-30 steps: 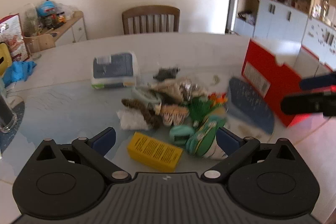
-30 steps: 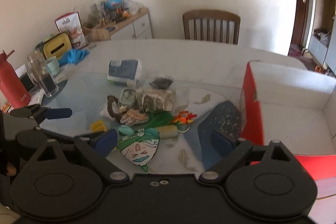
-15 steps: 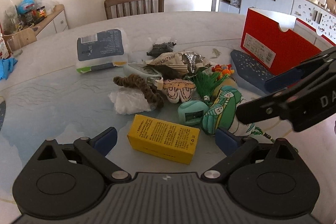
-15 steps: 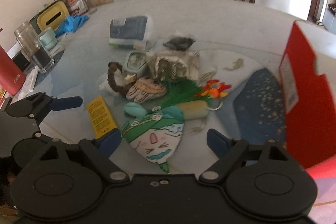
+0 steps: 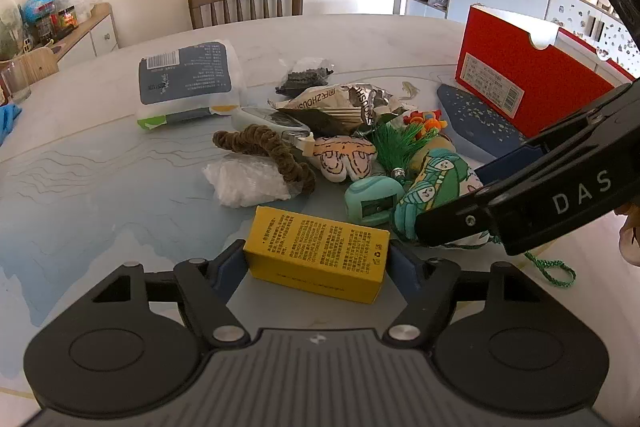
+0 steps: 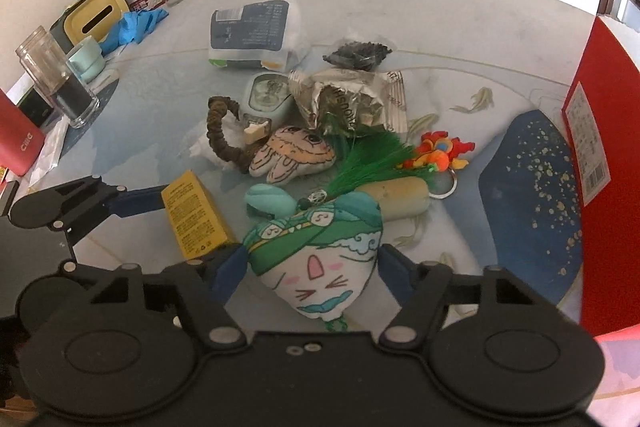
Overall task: Organize objects
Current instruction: 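Grasp the yellow box with the left gripper while the right grasps the green plush toy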
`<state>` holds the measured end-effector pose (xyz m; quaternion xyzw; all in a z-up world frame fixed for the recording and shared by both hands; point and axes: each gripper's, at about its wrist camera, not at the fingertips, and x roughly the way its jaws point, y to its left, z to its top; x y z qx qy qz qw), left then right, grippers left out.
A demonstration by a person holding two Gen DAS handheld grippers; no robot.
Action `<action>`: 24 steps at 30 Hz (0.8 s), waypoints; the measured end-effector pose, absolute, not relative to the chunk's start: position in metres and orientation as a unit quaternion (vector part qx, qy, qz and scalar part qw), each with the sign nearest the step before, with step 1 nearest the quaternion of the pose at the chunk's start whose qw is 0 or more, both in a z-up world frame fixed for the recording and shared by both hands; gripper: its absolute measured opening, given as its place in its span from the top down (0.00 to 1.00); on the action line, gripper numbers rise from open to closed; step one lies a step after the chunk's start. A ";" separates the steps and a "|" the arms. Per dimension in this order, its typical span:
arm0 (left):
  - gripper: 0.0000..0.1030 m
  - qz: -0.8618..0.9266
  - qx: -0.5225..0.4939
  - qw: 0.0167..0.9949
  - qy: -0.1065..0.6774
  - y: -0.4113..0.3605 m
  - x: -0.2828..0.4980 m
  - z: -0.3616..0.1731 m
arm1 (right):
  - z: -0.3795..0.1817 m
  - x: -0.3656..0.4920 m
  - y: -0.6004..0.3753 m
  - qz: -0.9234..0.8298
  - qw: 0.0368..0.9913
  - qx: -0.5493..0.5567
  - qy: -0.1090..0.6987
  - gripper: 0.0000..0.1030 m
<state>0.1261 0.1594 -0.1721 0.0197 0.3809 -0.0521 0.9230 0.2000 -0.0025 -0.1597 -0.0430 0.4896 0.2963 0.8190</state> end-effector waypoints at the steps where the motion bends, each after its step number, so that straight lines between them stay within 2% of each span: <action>1: 0.28 -0.052 0.020 0.923 0.381 0.160 0.126 -0.172 | -0.159 0.200 -0.003 0.297 0.819 -0.041 0.490 0.38; 10: 0.28 -0.051 0.025 0.922 0.382 0.162 0.118 -0.159 | -0.142 0.192 -0.010 0.287 0.831 -0.027 0.476 0.42; 24: 0.28 -0.112 0.032 0.926 0.358 0.141 0.120 -0.091 | -0.065 0.181 -0.048 0.266 0.864 0.006 0.427 0.42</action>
